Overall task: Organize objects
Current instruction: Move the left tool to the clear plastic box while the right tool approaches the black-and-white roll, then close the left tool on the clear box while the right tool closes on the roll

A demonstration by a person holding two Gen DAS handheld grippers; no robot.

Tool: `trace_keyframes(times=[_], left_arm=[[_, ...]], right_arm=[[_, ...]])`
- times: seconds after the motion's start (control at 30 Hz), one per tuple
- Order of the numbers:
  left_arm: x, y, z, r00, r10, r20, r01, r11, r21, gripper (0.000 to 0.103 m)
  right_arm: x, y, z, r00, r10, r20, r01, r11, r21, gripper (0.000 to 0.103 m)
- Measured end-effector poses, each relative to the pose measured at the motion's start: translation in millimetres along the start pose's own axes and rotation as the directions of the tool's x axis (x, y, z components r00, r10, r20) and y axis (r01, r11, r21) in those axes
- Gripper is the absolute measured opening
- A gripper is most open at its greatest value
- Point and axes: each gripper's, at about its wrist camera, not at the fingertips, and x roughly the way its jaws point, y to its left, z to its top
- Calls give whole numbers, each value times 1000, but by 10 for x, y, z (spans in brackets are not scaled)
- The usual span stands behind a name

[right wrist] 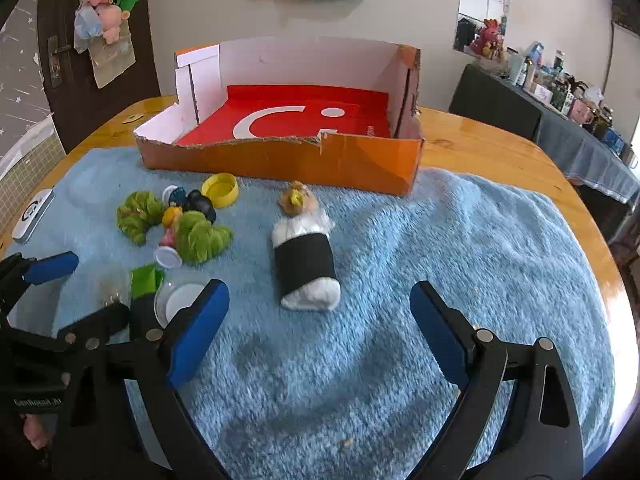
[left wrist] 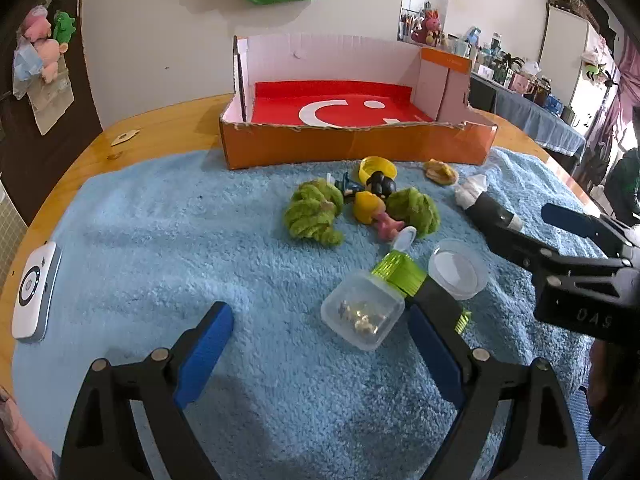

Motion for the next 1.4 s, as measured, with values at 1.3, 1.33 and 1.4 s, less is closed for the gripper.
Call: trace_keyframes(times=[1.3, 1.33, 1.4], left_arm=[[-103, -54, 81, 998, 55, 3, -55, 994, -89, 40], [-117, -56, 89, 998, 60, 6, -59, 994, -92, 40], [-151, -57, 115, 998, 64, 16, -62, 994, -89, 40]], right_arm=[[-73, -92, 82, 991, 130, -22, -128, 989, 68, 33], [-94, -85, 87, 991, 132, -18, -130, 989, 68, 33], [-136, -71, 105, 990, 138, -8, -137, 988, 68, 33]])
